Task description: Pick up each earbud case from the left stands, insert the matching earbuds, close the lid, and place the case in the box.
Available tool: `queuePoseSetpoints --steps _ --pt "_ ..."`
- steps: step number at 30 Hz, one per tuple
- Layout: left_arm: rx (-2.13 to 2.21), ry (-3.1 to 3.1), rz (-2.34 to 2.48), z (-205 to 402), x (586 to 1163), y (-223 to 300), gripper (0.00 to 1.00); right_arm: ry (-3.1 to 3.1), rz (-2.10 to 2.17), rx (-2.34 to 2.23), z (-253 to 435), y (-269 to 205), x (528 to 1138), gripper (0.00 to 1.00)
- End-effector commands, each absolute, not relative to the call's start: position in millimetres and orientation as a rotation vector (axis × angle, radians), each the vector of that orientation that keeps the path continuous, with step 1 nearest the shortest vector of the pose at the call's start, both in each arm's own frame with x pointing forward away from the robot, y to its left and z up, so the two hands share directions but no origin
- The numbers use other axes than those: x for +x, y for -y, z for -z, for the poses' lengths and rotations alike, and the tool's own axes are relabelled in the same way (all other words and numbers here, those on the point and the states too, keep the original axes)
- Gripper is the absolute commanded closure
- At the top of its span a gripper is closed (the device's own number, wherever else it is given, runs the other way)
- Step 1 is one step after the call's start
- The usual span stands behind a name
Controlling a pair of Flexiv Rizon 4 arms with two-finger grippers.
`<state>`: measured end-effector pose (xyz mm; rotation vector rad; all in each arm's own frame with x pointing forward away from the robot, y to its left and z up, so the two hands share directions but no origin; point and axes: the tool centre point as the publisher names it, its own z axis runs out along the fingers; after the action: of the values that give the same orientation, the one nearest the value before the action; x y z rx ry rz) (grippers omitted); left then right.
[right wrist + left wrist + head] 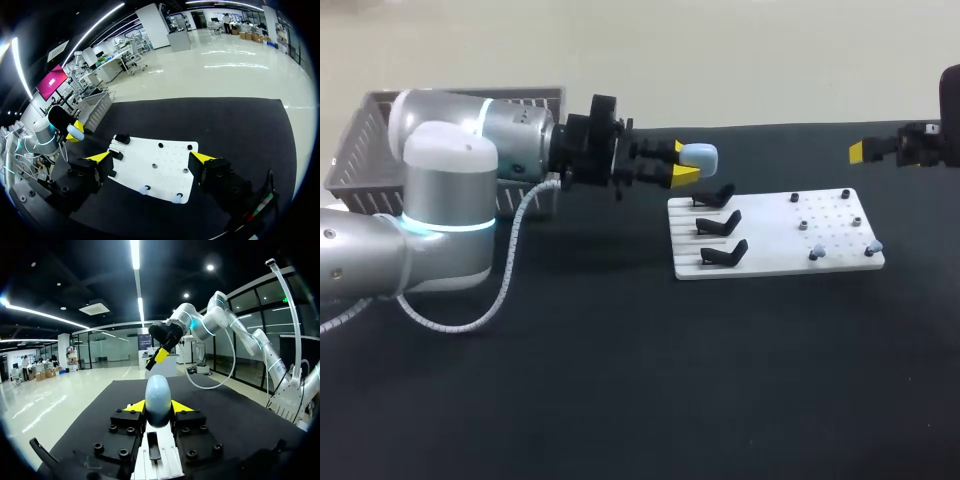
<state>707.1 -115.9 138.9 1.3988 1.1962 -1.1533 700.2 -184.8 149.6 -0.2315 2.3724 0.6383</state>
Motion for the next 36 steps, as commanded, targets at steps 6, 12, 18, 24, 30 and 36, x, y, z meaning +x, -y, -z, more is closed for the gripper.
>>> queuePoseSetpoints --steps 6,12,18,24,30,36 --pt "1.444 -1.163 1.158 -141 707 121 1.00 -2.373 -0.636 -0.231 -150 185 700 0.00" --pt "1.453 -1.163 1.163 -140 709 121 1.00 -2.373 -0.636 -0.231 -150 185 700 0.00" --pt "1.455 -1.168 1.165 -140 709 121 1.00 -2.373 -0.636 -0.231 -150 185 700 0.00" --pt "1.455 -1.168 1.165 -140 709 121 1.00 -2.360 -0.594 -0.342 -177 157 657 0.00" --pt "1.455 -1.168 1.165 -140 709 121 1.00 -2.349 -0.572 -0.415 -195 120 621 0.00" --pt "1.455 -1.168 1.165 -140 709 121 1.00 -2.380 -0.429 -0.460 -206 85 609 0.00"
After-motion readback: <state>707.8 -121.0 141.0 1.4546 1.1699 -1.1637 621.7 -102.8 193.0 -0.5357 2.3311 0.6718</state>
